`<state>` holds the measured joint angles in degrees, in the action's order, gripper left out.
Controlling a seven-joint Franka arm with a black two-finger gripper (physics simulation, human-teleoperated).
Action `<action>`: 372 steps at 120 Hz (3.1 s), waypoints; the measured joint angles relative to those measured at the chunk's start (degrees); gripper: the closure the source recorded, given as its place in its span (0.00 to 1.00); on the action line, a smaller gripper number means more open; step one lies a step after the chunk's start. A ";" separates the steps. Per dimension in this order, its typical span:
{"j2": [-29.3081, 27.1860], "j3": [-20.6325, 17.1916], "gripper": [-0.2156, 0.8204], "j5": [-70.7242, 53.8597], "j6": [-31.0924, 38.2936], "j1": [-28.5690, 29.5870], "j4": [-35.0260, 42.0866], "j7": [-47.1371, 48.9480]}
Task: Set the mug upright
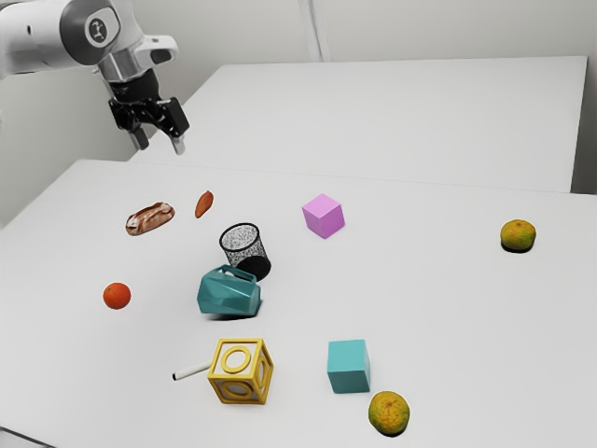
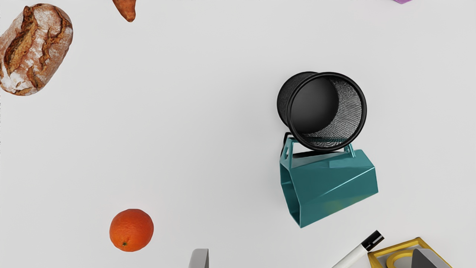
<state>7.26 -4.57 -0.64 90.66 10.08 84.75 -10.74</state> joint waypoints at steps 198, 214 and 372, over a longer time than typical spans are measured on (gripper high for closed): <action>0.73 5.54 0.21 51.77 21.24 6.87 42.70 -30.99; 2.02 5.54 0.25 54.42 19.38 7.11 43.33 -33.61; -10.35 2.81 0.97 19.74 16.44 4.44 33.90 -31.48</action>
<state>-3.09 -1.76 19.09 107.09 14.51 118.65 -42.22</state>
